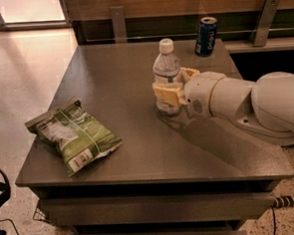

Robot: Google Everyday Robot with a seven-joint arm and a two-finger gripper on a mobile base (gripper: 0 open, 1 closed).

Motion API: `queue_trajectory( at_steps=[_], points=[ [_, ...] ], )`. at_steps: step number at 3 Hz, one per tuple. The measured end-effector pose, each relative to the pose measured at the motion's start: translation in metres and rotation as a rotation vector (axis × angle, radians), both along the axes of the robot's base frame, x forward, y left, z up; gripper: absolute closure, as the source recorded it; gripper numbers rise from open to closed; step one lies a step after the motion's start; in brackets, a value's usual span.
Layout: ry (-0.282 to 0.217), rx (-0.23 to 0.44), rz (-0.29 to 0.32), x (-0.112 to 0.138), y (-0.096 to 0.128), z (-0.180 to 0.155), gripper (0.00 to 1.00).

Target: Move blue plastic bottle near green jalapeno chip bag

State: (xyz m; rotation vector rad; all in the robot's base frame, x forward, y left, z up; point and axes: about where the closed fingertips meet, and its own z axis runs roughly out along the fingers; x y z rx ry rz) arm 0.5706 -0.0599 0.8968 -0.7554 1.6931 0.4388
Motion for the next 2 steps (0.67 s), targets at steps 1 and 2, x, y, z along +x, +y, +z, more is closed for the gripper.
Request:
queue_trajectory(
  at_steps=[1,2],
  points=[
    [0.026,-0.07,0.024,-0.0127,0.0111,0.0086,1.0],
    [0.032,-0.107,0.046,-0.0218,0.0207,0.0179,1.0]
  ],
)
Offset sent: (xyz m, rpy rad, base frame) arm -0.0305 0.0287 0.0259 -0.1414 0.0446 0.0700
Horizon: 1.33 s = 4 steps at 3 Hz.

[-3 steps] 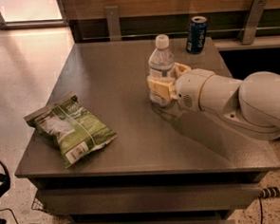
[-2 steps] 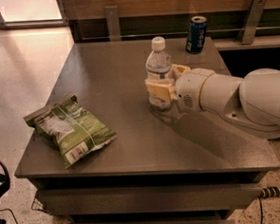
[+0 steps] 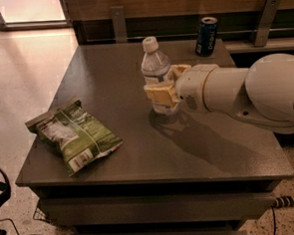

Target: Move blue plastic bottle near green jalapeno chip bag

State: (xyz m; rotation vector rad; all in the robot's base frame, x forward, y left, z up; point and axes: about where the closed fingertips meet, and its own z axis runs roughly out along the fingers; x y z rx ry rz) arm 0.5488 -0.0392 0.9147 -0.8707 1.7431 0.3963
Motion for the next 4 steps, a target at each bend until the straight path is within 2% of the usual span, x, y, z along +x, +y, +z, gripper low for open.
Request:
queue_trajectory(
  at_steps=[1,3,4],
  points=[
    [-0.001,0.005,0.019,-0.005,0.005,0.004,1.0],
    [-0.002,0.107,0.068,-0.015,0.012,-0.013,1.0],
    [-0.007,0.134,0.074,-0.017,0.01,-0.02,1.0]
  ],
)
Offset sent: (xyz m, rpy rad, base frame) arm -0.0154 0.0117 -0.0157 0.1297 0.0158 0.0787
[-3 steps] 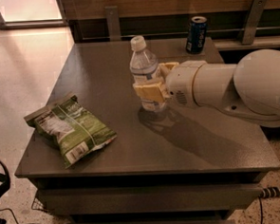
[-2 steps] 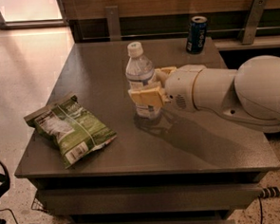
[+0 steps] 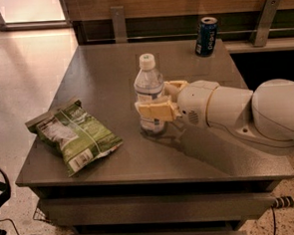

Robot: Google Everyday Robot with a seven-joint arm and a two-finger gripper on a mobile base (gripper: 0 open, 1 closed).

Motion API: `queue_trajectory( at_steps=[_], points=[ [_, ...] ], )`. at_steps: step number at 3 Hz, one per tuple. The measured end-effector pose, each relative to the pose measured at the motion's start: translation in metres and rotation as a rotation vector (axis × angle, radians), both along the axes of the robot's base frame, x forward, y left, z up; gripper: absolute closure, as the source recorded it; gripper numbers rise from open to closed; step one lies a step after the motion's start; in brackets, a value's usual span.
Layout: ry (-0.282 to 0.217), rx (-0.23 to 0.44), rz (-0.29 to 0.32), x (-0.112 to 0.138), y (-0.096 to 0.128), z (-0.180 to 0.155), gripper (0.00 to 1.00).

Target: Move blue plastic bottle near green jalapeno chip bag

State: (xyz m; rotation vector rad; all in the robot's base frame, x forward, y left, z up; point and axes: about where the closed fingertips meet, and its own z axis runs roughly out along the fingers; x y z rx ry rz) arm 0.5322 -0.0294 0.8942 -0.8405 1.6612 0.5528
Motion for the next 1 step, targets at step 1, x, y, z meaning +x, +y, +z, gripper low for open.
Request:
queue_trajectory(
  at_steps=[1],
  points=[
    [-0.001,0.003,0.001,-0.0001,-0.0002,-0.0002,0.82]
  ],
)
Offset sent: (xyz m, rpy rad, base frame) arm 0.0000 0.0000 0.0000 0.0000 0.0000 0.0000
